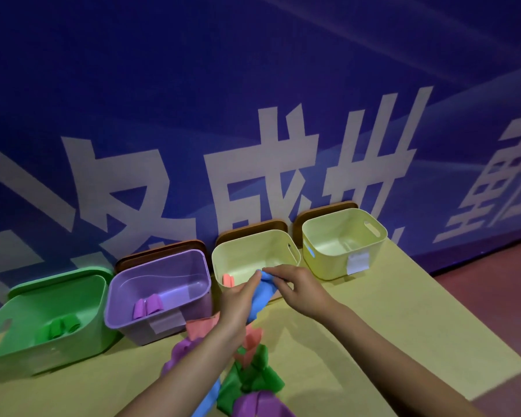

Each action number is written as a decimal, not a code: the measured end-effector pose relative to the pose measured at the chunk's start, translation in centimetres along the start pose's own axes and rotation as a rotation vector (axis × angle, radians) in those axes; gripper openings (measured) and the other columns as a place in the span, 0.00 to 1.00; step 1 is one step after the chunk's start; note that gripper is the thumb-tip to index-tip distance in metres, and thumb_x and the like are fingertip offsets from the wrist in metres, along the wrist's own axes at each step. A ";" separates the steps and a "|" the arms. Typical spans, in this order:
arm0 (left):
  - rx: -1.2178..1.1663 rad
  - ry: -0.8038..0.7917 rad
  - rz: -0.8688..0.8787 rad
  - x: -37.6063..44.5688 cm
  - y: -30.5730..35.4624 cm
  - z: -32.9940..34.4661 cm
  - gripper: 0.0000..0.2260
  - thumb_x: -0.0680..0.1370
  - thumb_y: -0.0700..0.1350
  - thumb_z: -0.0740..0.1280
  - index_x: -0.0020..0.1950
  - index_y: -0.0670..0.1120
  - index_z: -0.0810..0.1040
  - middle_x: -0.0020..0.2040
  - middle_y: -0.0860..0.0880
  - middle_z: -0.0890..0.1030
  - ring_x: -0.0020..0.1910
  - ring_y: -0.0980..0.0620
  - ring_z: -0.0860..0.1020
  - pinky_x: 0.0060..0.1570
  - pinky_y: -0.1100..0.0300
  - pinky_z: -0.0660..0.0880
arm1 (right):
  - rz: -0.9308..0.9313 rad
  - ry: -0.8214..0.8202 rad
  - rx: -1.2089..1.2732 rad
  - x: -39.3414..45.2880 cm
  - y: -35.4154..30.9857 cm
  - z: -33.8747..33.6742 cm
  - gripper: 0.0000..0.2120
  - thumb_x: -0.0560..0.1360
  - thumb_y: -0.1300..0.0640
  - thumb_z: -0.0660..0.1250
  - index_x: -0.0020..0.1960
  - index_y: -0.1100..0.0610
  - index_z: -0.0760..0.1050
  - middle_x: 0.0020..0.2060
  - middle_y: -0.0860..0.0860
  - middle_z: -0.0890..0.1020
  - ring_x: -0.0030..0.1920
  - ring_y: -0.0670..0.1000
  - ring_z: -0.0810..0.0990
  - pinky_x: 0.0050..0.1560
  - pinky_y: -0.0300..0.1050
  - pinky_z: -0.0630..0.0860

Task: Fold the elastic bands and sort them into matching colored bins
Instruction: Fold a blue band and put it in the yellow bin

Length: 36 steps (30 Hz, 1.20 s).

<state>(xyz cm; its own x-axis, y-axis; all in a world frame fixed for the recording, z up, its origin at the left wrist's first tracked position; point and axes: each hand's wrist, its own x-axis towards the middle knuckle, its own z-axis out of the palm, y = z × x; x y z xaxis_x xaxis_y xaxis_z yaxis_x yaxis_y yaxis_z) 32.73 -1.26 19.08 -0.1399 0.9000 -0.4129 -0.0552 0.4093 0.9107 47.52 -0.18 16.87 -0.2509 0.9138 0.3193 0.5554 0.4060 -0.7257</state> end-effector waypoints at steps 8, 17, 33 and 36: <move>-0.166 -0.070 -0.080 0.7 -1.3 -0.3 0.13 0.78 0.50 0.66 0.52 0.40 0.80 0.26 0.49 0.65 0.20 0.56 0.59 0.20 0.67 0.56 | 0.195 0.026 0.297 -0.4 -1.2 1.2 0.14 0.79 0.65 0.60 0.59 0.56 0.80 0.55 0.46 0.79 0.58 0.39 0.75 0.58 0.30 0.69; -0.131 -0.103 0.058 0.2 -1.1 -1.1 0.09 0.80 0.46 0.63 0.56 0.45 0.81 0.37 0.48 0.78 0.31 0.54 0.72 0.28 0.64 0.65 | 0.518 0.043 0.696 -0.6 -2.3 2.3 0.12 0.80 0.52 0.61 0.52 0.57 0.81 0.36 0.49 0.81 0.38 0.46 0.79 0.41 0.40 0.77; 0.236 0.018 -0.010 0.7 -3.3 -2.1 0.14 0.79 0.53 0.64 0.45 0.42 0.78 0.35 0.45 0.74 0.31 0.48 0.71 0.29 0.60 0.64 | 0.488 0.182 0.347 -1.5 -1.6 5.2 0.13 0.77 0.55 0.66 0.43 0.64 0.80 0.33 0.61 0.79 0.32 0.50 0.74 0.33 0.43 0.69; 0.285 0.043 0.046 0.6 -3.6 -1.8 0.13 0.80 0.51 0.63 0.47 0.42 0.78 0.39 0.44 0.75 0.34 0.47 0.72 0.31 0.60 0.66 | 0.613 0.194 0.457 -0.9 -1.4 5.3 0.09 0.77 0.57 0.66 0.45 0.62 0.81 0.36 0.59 0.80 0.34 0.53 0.75 0.30 0.42 0.73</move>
<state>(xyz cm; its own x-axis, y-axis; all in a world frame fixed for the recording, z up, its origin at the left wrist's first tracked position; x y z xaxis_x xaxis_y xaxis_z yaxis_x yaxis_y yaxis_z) 31.02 -2.47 15.55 -0.1784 0.9139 -0.3647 0.2316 0.3992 0.8871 42.76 -1.56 14.43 0.1606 0.9758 -0.1483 0.1588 -0.1738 -0.9719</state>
